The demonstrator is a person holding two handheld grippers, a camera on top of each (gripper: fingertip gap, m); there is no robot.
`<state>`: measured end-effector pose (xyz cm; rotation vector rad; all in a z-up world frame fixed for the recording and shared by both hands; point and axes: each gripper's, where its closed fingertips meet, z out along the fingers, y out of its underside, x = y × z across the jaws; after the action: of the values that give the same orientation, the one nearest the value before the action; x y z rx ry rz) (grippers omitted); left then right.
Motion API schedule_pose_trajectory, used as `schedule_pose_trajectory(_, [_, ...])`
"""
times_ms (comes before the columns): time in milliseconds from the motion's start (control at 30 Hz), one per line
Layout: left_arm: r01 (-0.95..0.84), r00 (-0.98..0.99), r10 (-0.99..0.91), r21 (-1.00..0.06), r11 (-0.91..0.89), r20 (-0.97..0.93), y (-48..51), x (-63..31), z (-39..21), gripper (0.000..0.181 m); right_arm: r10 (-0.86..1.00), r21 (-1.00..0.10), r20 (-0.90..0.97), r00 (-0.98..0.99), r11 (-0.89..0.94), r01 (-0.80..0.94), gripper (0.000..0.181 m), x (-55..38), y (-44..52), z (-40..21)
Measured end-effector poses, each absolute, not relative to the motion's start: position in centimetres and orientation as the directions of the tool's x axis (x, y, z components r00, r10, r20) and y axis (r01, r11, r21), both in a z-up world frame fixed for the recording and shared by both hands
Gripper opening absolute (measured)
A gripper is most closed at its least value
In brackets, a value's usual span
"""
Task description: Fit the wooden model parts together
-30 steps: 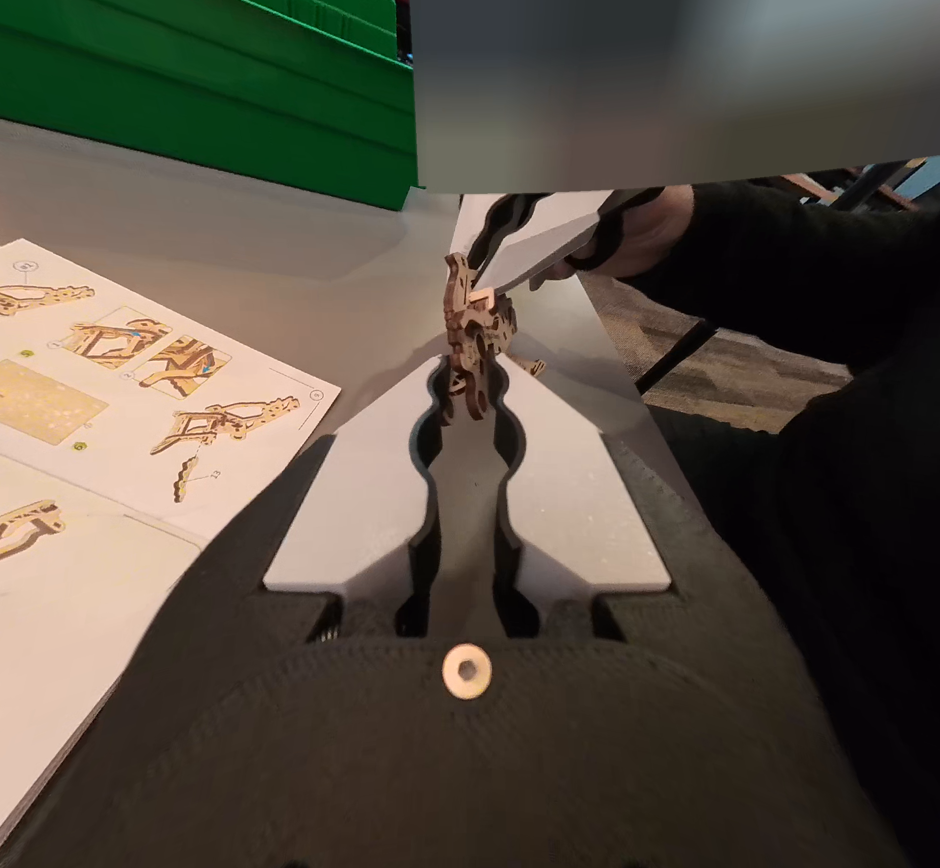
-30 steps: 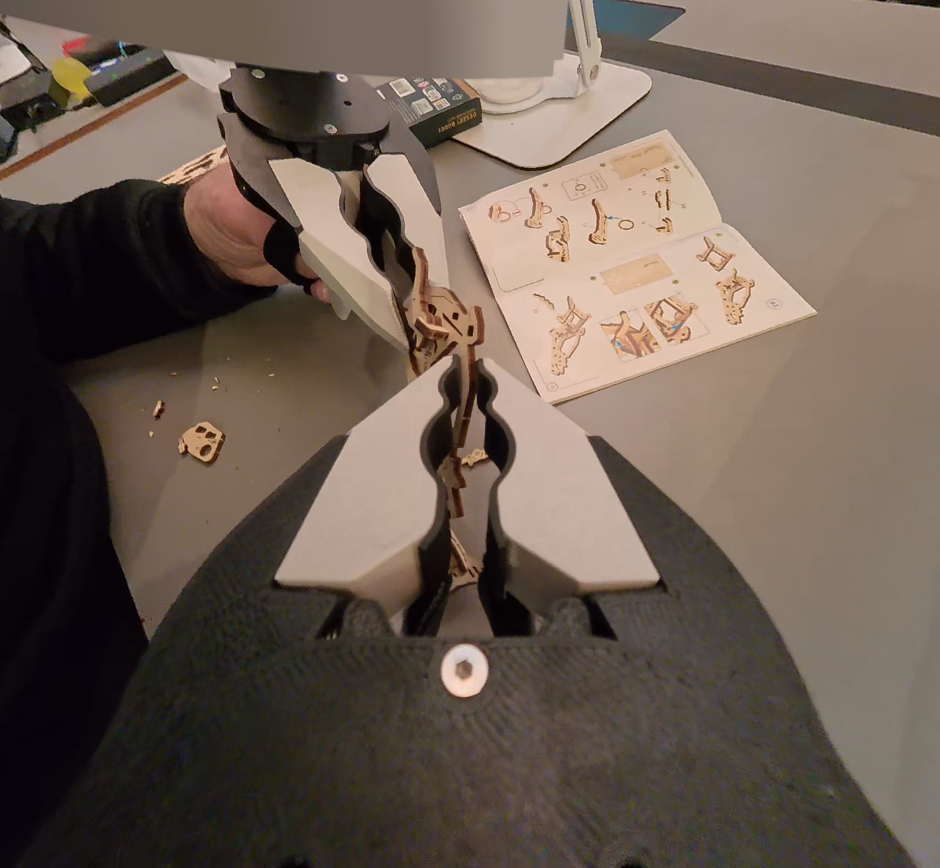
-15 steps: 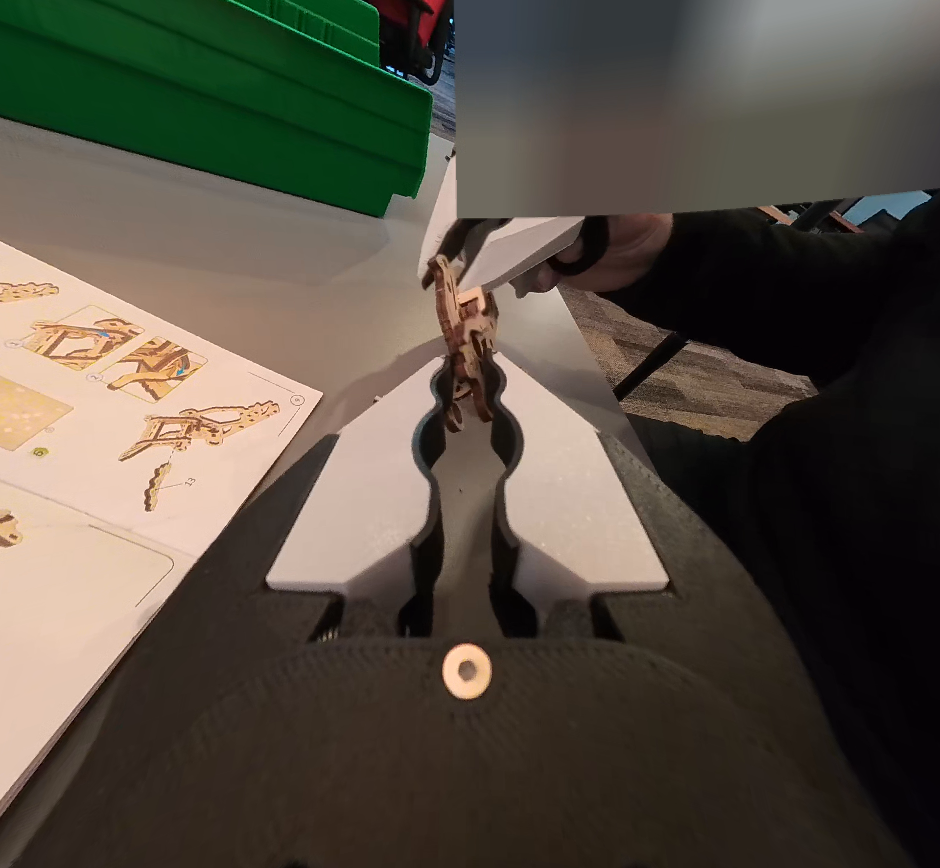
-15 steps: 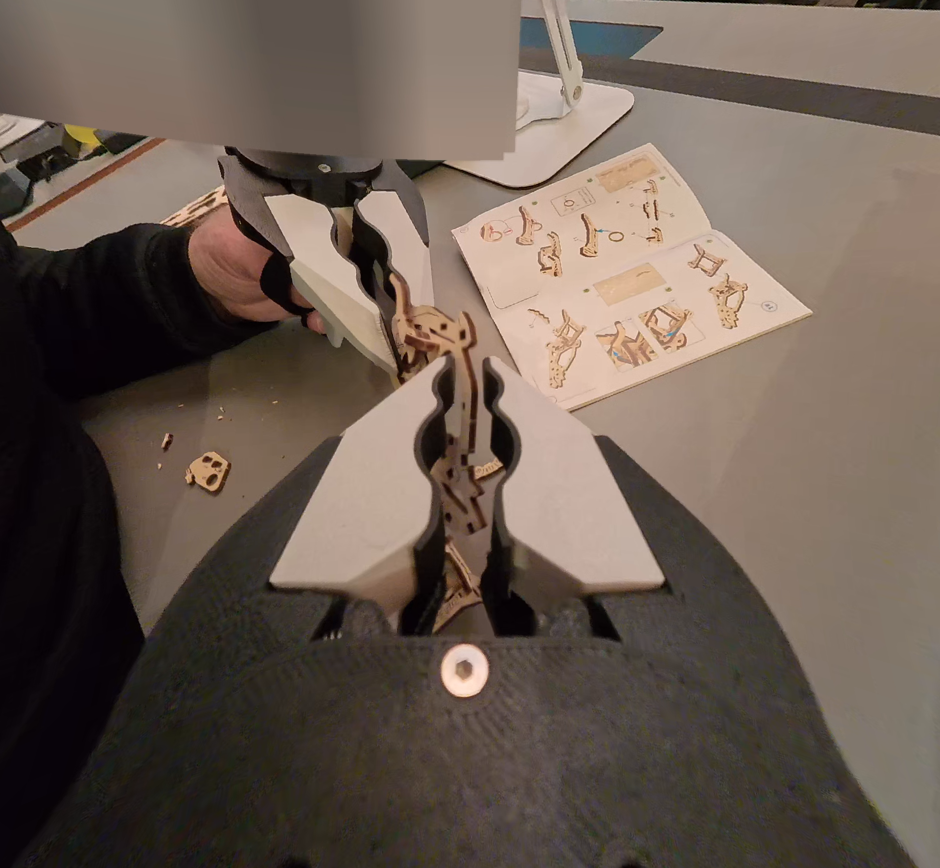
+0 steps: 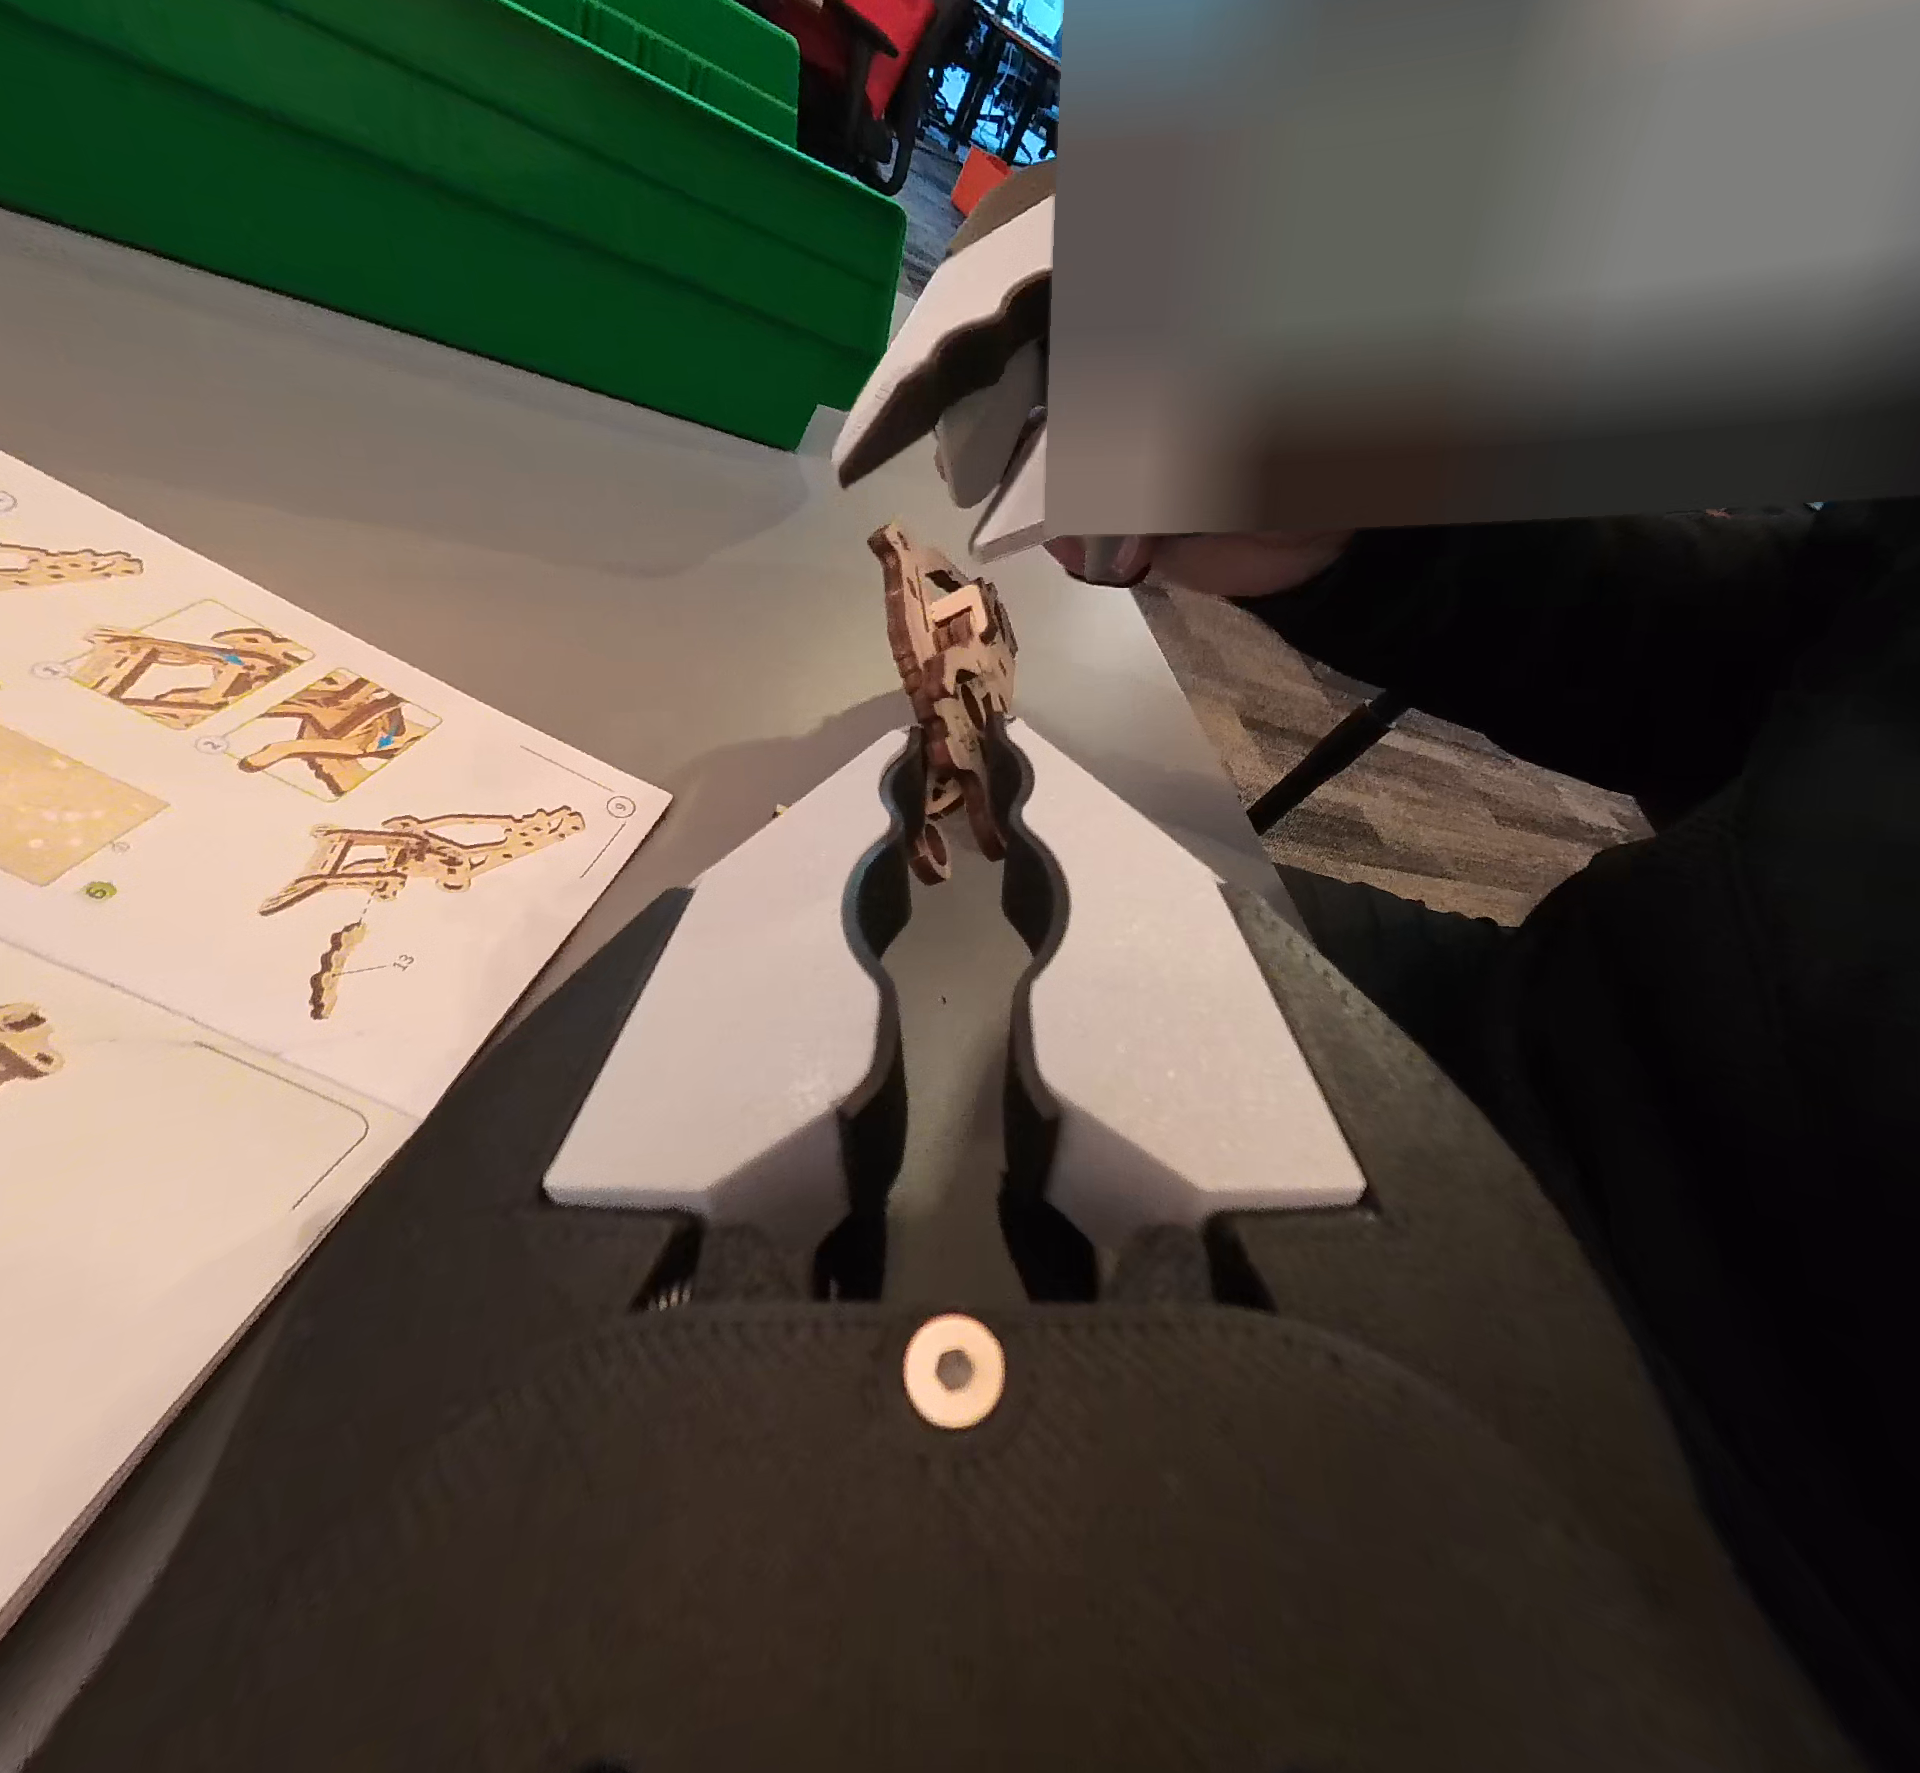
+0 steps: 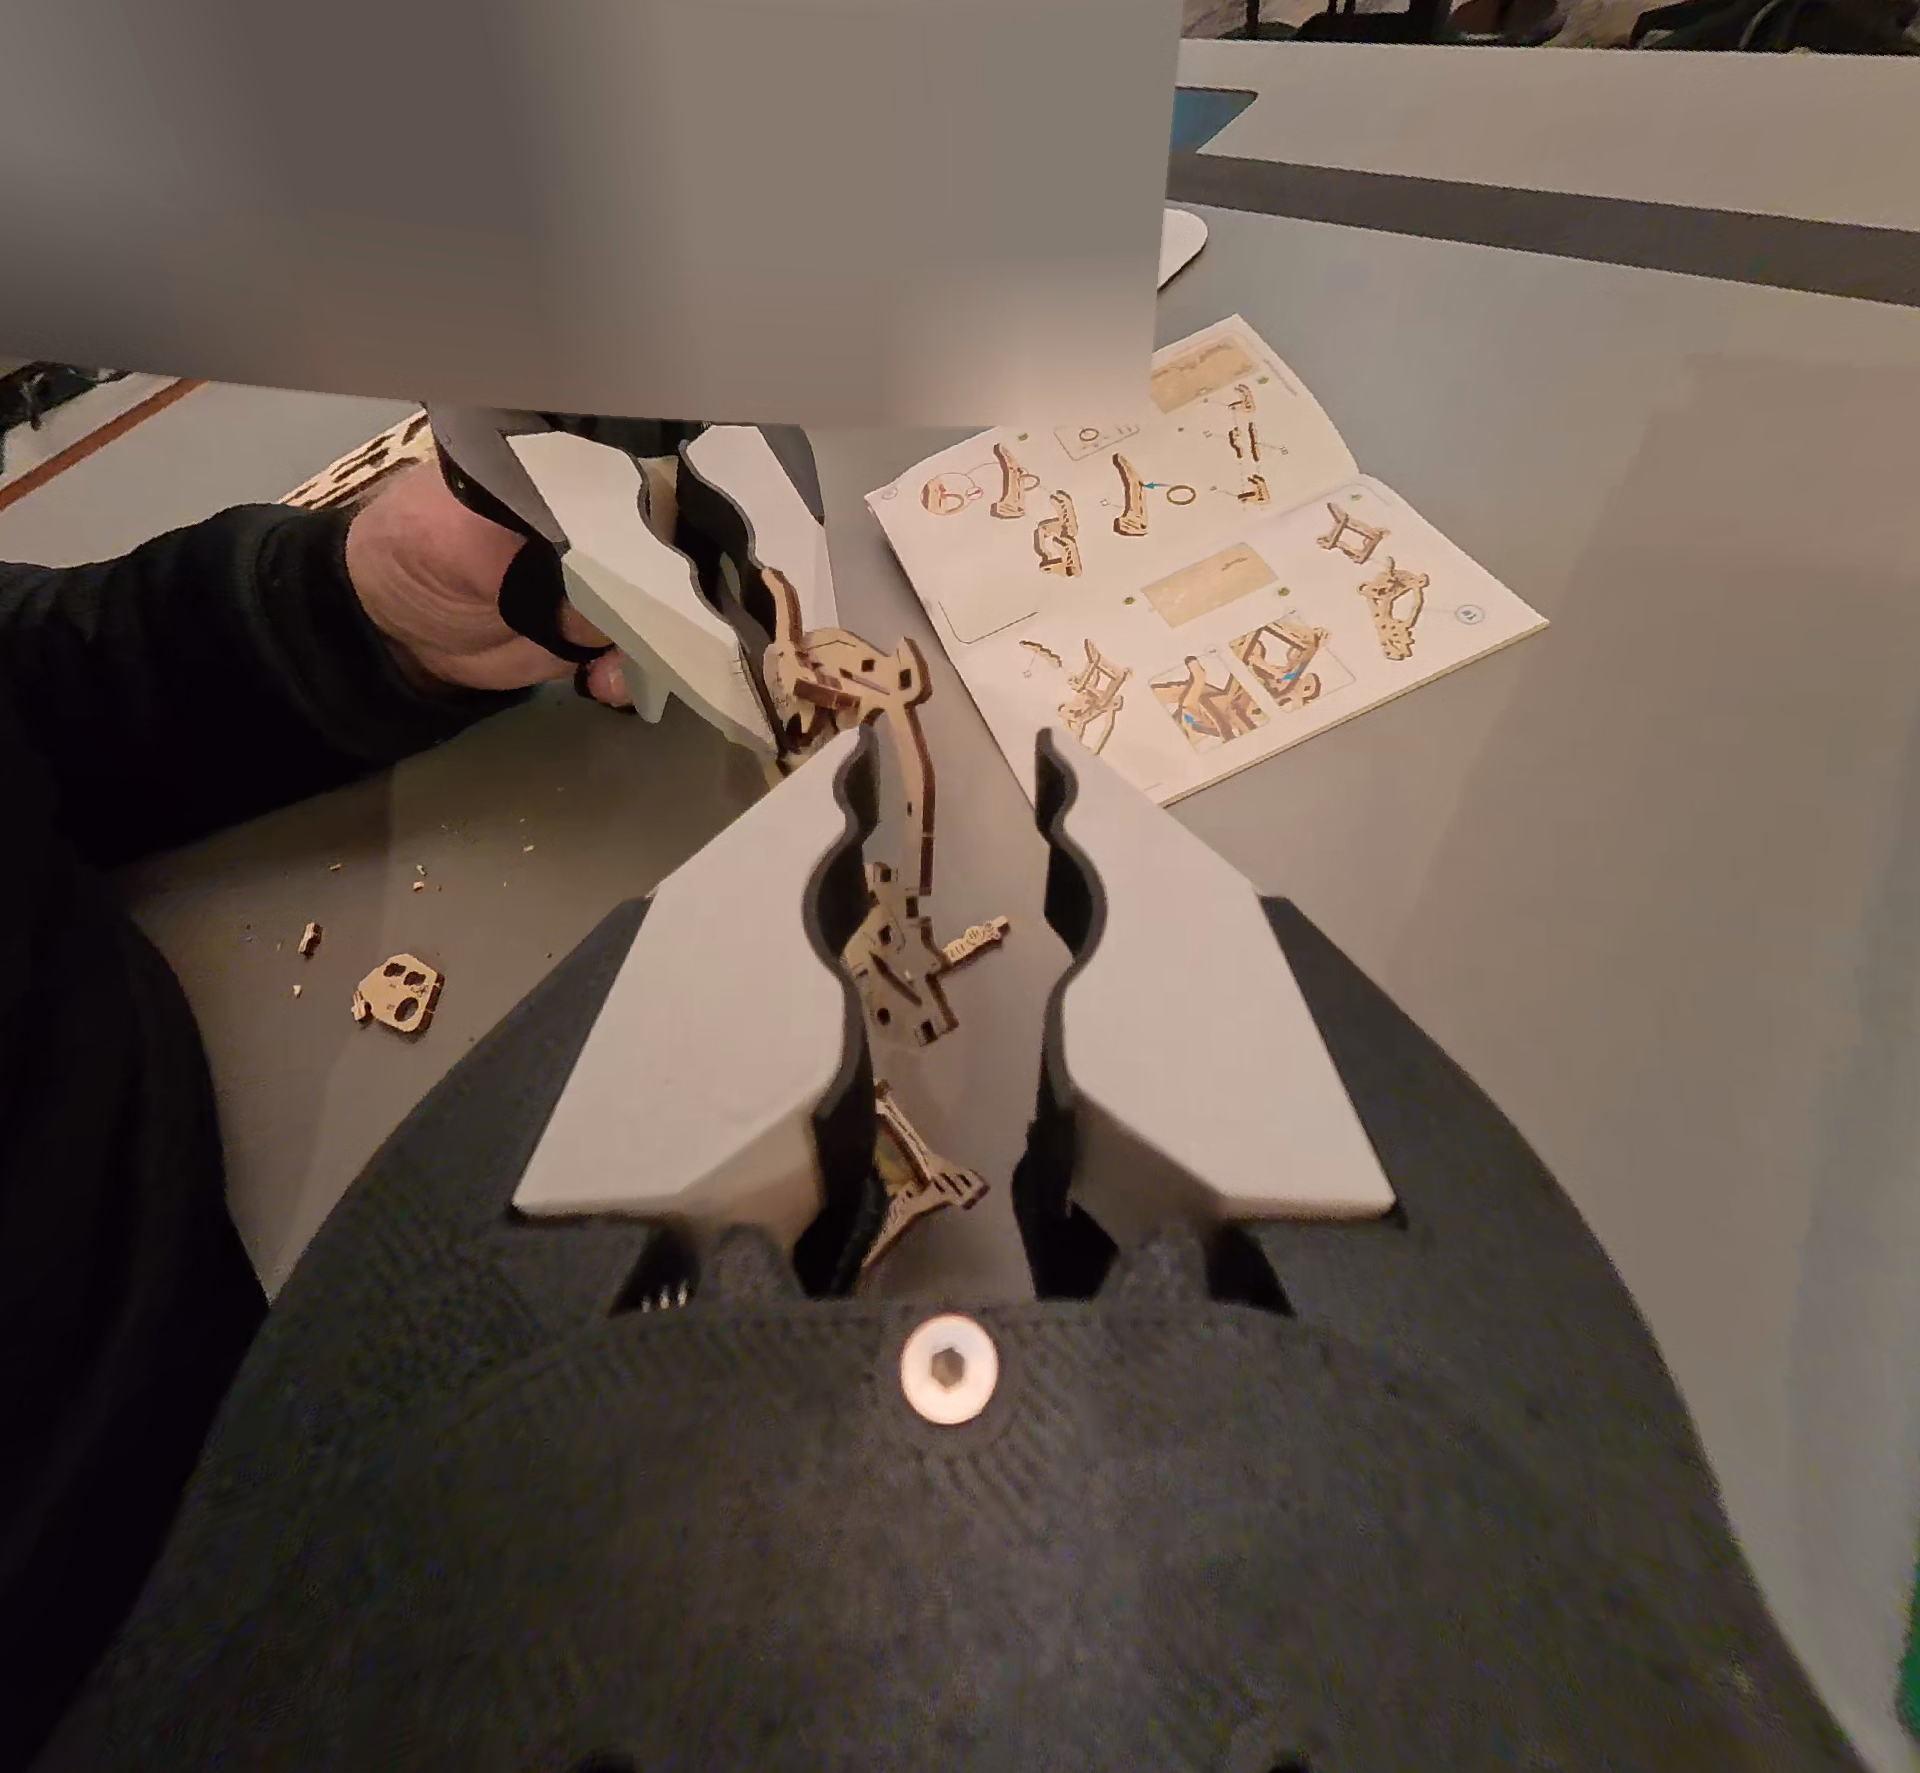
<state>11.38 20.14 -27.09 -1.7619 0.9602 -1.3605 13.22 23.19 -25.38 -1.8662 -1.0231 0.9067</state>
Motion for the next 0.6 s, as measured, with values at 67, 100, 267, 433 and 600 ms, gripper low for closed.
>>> schedule_pose_trajectory(67, [-0.135,0.179,-0.874,-0.868,-0.477,0.452,20.2,11.3,-27.1,0.009,0.882,-0.880,-0.198,0.427,-0.352,0.319,0.031,13.6,23.2,-25.3])
schedule_pose_trajectory(100, [-0.137,0.184,-0.873,-0.868,-0.477,0.451,20.3,11.2,-27.1,0.009,0.880,-0.877,-0.189,0.436,-0.351,0.328,0.032,13.9,23.3,-25.3])
schedule_pose_trajectory(267, [-0.154,0.218,-0.869,-0.864,-0.479,0.443,20.6,11.0,-27.4,0.009,0.857,-0.845,-0.142,0.495,-0.365,0.390,0.037,15.7,22.6,-26.2])
schedule_pose_trajectory(433, [-0.161,0.251,-0.855,-0.851,-0.499,0.454,21.0,10.8,-27.9,0.009,0.821,-0.786,-0.145,0.552,-0.435,0.439,0.043,17.5,20.1,-28.3])
schedule_pose_trajectory(600, [-0.176,0.265,-0.849,-0.843,-0.508,0.456,21.0,10.9,-28.3,0.009,0.765,-0.665,-0.111,0.634,-0.532,0.525,0.053,19.4,16.9,-31.0])
